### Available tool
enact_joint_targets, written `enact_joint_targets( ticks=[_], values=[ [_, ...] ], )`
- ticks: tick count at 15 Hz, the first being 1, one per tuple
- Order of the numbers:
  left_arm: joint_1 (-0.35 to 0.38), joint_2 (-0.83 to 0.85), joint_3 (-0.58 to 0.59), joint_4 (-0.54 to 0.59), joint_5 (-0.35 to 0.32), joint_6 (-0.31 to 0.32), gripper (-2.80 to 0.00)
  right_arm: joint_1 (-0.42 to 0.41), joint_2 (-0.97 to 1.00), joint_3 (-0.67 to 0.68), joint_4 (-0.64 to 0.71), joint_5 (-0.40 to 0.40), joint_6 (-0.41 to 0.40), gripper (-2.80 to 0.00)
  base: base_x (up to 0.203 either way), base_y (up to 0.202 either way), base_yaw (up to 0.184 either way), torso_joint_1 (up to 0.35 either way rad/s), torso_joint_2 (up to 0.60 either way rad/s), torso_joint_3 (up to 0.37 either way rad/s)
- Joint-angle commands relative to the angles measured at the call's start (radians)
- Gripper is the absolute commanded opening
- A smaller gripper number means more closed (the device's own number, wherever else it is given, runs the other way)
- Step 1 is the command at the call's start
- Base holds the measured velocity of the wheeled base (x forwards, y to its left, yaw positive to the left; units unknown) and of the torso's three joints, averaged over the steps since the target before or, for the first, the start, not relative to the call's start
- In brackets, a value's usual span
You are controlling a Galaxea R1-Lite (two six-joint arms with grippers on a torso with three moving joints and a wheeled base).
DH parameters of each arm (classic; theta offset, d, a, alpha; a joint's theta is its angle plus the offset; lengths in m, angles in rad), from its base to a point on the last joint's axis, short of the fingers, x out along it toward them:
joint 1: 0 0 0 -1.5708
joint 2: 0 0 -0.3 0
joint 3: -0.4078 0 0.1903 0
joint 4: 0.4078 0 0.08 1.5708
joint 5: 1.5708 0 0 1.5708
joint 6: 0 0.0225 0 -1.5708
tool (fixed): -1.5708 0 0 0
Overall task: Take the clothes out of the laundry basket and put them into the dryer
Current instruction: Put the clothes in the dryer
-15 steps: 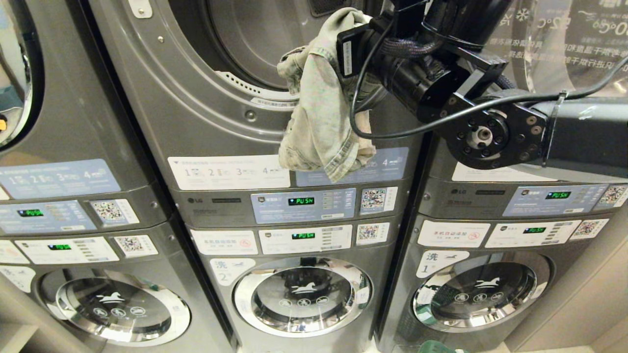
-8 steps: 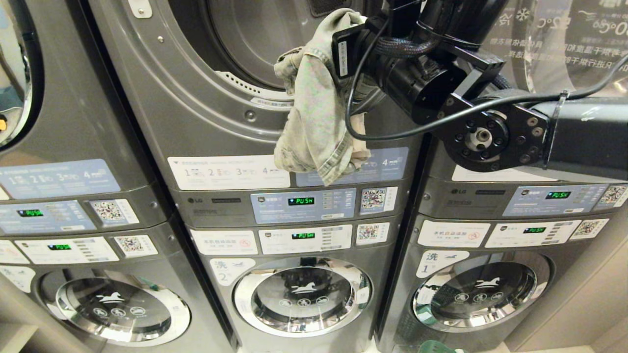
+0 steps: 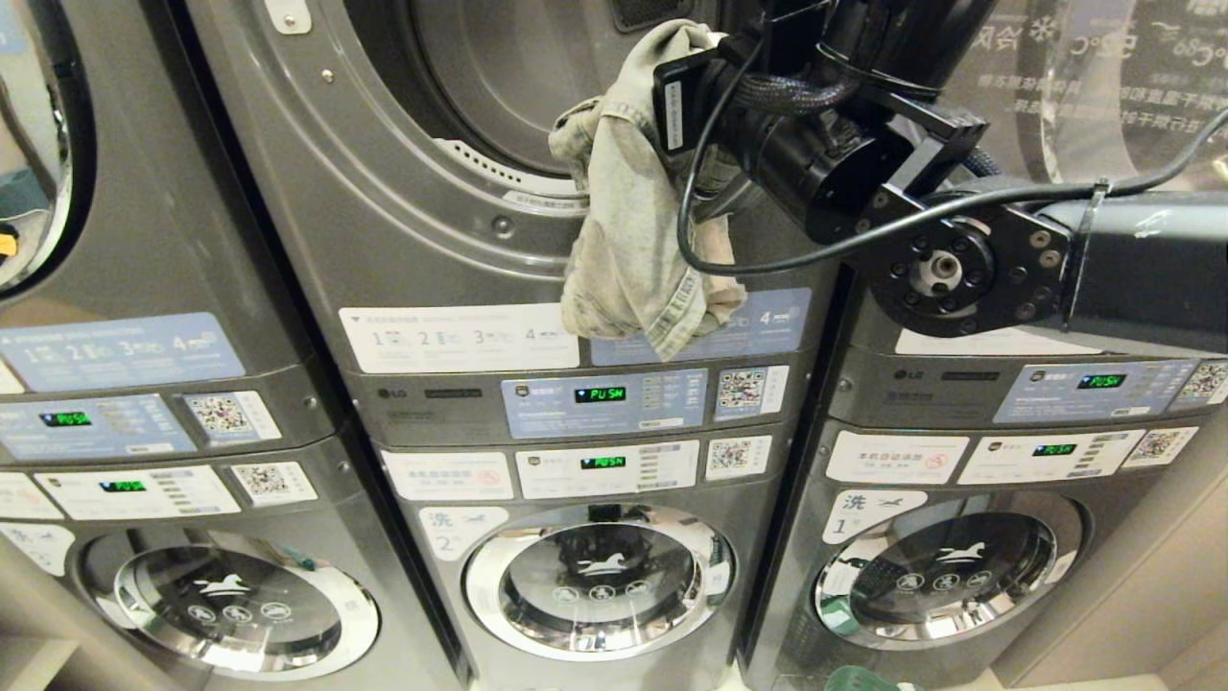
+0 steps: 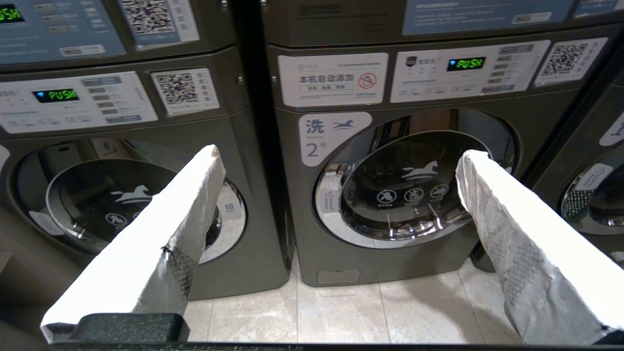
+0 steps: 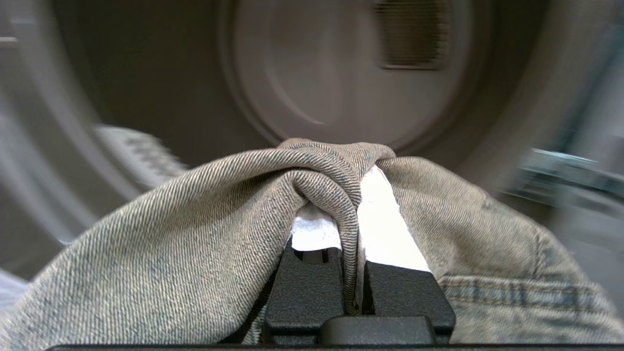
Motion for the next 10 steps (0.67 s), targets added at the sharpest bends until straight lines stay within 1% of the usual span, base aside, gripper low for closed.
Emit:
enact_joint_targets(
  ticks=[1, 7, 8, 10],
  values=[
    [0.000, -0.001, 0.000, 0.001, 0.001, -0.001, 0.00, 0.001, 0.003, 0.000, -0.003, -0.001, -0.002, -2.80, 0.000, 0.189, -0.002, 0.002, 0.01, 0.002],
    [0.000, -0.001, 0.000, 0.001, -0.001, 0.002, 0.00, -0.002, 0.007, -0.011, 0.000, -0.001, -0.004, -2.80, 0.000, 0.187, -0.001, 0.003, 0.00, 0.002],
    [0.000, -0.001, 0.000, 0.001, -0.001, 0.000, 0.00, -0.002, 0.001, -0.012, 0.006, -0.002, -0.004, -2.80, 0.000, 0.096, -0.001, -0.002, 0.01, -0.002],
    [0.000, -0.001, -0.001, 0.001, -0.001, 0.002, 0.00, -0.003, -0.016, -0.010, 0.009, -0.002, -0.004, -2.80, 0.000, 0.000, 0.000, 0.000, 0.00, 0.000]
  ],
)
